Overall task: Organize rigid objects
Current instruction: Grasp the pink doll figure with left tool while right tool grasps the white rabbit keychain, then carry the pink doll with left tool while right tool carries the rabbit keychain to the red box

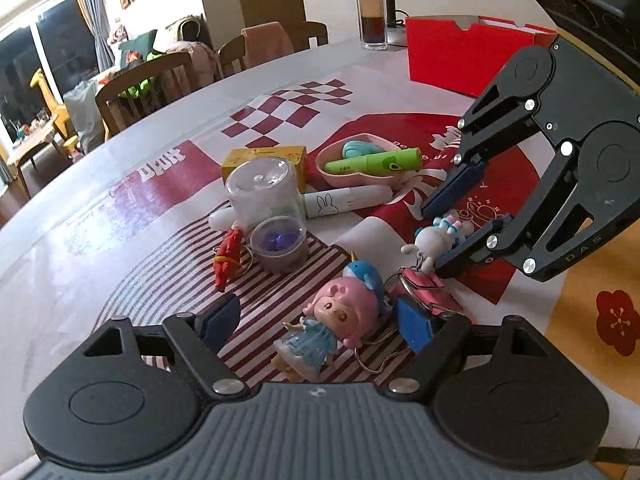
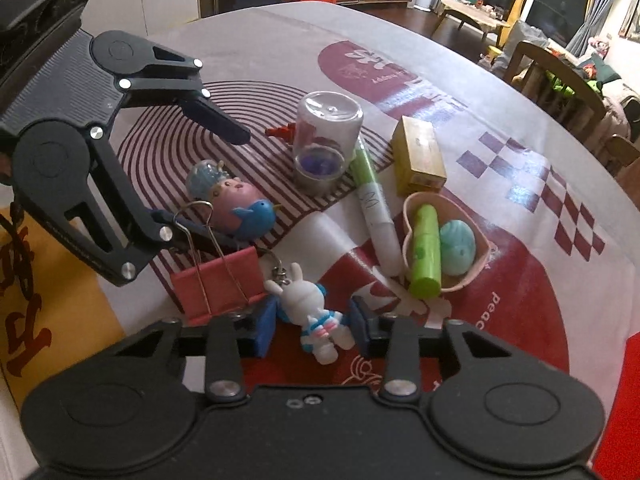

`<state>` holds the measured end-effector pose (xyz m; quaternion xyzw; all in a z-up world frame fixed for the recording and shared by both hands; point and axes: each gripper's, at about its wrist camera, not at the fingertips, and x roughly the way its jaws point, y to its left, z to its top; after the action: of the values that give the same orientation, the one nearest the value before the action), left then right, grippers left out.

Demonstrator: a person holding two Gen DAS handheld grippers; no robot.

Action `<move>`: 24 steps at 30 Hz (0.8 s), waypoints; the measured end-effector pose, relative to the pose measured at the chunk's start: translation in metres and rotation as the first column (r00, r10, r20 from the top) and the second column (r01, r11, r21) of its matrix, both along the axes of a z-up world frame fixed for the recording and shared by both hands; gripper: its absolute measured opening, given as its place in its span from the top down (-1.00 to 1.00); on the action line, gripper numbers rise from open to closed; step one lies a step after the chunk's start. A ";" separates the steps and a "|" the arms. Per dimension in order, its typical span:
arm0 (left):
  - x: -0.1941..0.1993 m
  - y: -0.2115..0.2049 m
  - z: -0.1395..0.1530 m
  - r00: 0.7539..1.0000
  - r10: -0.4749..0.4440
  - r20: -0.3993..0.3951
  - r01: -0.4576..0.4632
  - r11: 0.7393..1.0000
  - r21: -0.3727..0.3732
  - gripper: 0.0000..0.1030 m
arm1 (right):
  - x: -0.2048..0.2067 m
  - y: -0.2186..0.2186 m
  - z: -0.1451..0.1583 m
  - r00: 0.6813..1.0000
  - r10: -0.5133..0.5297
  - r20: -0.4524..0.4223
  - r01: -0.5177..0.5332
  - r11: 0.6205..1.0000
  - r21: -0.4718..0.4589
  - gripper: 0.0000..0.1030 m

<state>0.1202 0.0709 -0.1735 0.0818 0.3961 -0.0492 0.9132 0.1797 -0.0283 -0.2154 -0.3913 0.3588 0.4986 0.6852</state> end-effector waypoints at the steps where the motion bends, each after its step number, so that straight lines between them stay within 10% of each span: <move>1: 0.000 0.001 0.000 1.000 -0.001 -0.007 0.001 1.000 -0.012 -0.45 | 0.000 -0.001 0.000 1.000 0.000 0.000 0.000 1.000 0.001 0.26; 9: -0.004 -0.005 -0.001 1.000 0.003 -0.024 -0.004 1.000 -0.015 0.14 | -0.005 -0.006 0.000 0.998 -0.057 0.007 0.057 0.998 0.027 0.28; 24: -0.014 0.007 0.010 0.987 0.154 -0.047 -0.159 0.979 -0.132 0.31 | -0.007 -0.047 0.025 0.939 -0.343 0.008 0.338 0.931 0.137 0.29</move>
<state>0.1057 0.0779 -0.1638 -0.0125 0.4137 -0.0056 0.9103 0.1732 -0.0753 -0.1905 -0.2846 0.3761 0.3888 0.7915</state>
